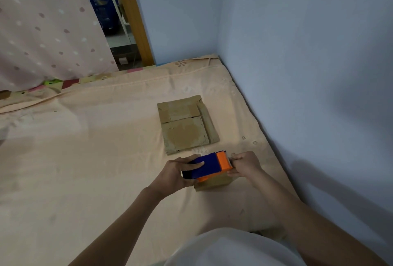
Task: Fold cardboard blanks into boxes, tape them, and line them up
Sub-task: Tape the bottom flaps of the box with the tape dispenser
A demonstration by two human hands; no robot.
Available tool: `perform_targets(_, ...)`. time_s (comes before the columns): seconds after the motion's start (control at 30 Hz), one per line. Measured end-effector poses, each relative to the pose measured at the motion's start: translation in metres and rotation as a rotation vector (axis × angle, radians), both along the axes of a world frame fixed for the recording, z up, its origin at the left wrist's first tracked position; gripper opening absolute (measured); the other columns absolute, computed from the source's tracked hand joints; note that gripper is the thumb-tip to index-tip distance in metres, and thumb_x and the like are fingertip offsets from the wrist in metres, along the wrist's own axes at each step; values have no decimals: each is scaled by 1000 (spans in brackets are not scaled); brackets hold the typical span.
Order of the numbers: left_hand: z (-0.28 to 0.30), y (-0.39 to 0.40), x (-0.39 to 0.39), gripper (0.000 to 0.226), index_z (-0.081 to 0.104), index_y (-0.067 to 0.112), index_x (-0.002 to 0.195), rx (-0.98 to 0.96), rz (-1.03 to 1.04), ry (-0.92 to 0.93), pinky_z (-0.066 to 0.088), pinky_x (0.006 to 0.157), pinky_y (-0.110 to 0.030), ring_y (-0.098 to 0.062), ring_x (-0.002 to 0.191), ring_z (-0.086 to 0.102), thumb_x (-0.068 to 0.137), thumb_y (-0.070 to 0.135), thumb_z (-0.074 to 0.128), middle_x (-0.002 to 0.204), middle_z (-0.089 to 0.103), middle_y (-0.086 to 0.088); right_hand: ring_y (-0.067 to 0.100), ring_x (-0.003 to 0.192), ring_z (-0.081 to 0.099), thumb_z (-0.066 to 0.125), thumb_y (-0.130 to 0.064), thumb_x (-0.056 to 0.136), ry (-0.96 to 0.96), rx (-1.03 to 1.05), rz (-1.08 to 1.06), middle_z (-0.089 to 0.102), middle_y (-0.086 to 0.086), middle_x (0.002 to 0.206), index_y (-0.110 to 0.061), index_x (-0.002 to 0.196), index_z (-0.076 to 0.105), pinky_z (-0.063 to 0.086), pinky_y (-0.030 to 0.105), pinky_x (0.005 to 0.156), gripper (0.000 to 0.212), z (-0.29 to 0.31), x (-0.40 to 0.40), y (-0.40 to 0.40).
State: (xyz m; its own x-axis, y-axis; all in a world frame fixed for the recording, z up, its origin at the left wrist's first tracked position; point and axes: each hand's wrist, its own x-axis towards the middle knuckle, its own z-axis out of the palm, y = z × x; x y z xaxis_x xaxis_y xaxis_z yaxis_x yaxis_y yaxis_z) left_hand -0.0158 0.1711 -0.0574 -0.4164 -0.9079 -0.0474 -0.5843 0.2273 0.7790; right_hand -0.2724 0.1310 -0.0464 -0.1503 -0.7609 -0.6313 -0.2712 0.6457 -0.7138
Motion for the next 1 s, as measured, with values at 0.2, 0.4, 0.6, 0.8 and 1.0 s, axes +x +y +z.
perform_targets(0.2, 5, -6, -4, 57, 65, 33, 128, 47, -10, 36, 50, 98, -18, 3, 132, 42, 76, 19, 85, 141, 51, 17, 25, 71, 74, 69, -1, 90, 156, 22, 32, 73, 11, 102, -8, 84, 72, 61, 30, 55, 9, -6, 0, -1)
perform_targets(0.4, 11, -10, -5, 56, 68, 28, 126, 111, -6, 37, 51, 94, -15, 6, 127, 43, 76, 12, 85, 140, 49, 17, 11, 64, 65, 59, 1, 91, 270, 17, 103, 72, 7, 82, 0, 82, 76, 49, 19, 51, 19, -12, 4, -1)
perform_targets(0.6, 16, -8, -4, 54, 67, 24, 129, 123, -36, -7, 52, 93, -16, -1, 128, 43, 79, 11, 83, 142, 49, 12, 14, 70, 69, 60, -1, 92, 257, 62, 121, 73, 8, 83, -4, 87, 76, 56, 21, 57, 17, -19, 6, -2)
perform_targets(0.8, 19, -4, 3, 54, 67, 23, 128, 150, -5, 2, 53, 92, -17, -1, 126, 45, 78, 12, 83, 141, 49, 13, 22, 77, 70, 62, 1, 92, 221, 65, 88, 72, 13, 88, -4, 83, 71, 62, 31, 65, 14, -24, 13, -6)
perform_targets(1.0, 10, 7, 18, 54, 69, 25, 125, 143, -23, -28, 51, 90, -12, 2, 125, 48, 76, 12, 85, 137, 49, 18, 23, 68, 71, 67, 0, 92, 67, 95, 0, 73, 19, 88, 7, 99, 68, 52, 21, 44, 10, -23, 5, -2)
